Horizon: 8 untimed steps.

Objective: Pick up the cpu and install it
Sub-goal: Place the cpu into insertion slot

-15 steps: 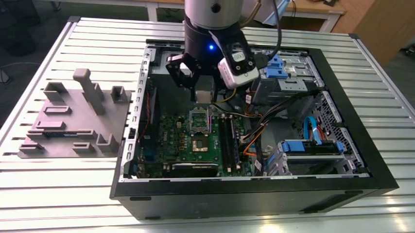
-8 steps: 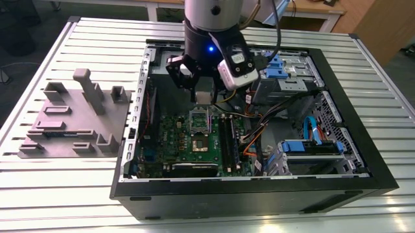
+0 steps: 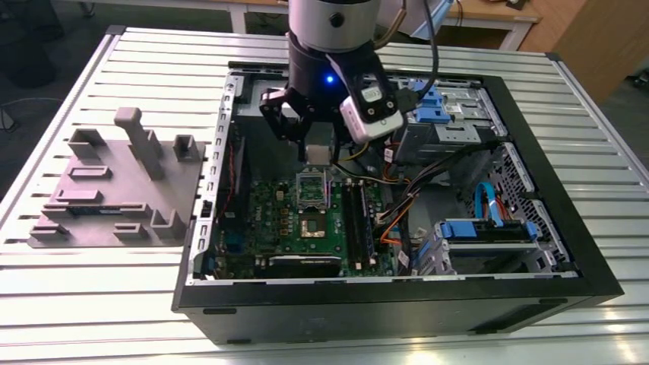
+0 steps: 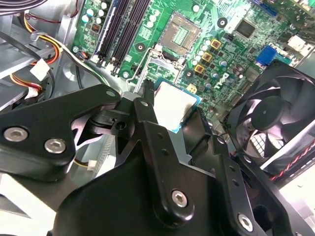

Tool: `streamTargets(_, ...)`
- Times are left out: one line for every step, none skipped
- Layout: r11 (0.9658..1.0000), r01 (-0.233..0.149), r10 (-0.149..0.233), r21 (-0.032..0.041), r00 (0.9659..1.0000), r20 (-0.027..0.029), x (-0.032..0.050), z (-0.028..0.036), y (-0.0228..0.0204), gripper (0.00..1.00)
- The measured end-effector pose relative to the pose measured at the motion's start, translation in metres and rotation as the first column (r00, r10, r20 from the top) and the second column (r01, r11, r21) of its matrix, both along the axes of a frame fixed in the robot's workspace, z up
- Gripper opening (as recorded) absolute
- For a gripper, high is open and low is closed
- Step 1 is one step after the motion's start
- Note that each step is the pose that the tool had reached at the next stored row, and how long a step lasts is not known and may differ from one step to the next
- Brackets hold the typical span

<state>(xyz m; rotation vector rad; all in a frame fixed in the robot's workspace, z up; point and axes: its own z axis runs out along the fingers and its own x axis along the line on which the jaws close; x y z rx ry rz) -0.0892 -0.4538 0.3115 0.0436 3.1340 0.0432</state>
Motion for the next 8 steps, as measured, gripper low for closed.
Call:
streamTargets(1.0000, 0.000, 0.000, 0.0000, 1.0000, 0.0000, 0.0000, -0.0003, 0.0000, 0.47)
streamTargets(1.0000, 0.000, 0.000, 0.0000, 1.0000, 0.0000, 0.0000, -0.0007, 0.0000, 0.47)
streamTargets(1.0000, 0.000, 0.000, 0.0000, 1.0000, 0.0000, 0.0000, -0.0010, 0.0000, 0.47)
streamTargets(1.0000, 0.000, 0.000, -0.0001, 1.0000, 0.0000, 0.0000, -0.0014, 0.0000, 0.47)
streamTargets(1.0000, 0.000, 0.000, -0.0001, 1.0000, 0.0000, 0.0000, -0.0017, 0.0000, 0.47)
streamTargets(1.0000, 0.000, 0.000, -0.0001, 1.0000, 0.0000, 0.0000, -0.0020, 0.0000, 0.47)
streamTargets(1.0000, 0.000, 0.000, 0.0000, 1.0000, 0.0000, 0.0000, -0.0024, 0.0000, 0.47)
streamTargets(1.0000, 0.000, 0.000, 0.0000, 1.0000, 0.0000, 0.0000, -0.0028, 0.0000, 0.47)
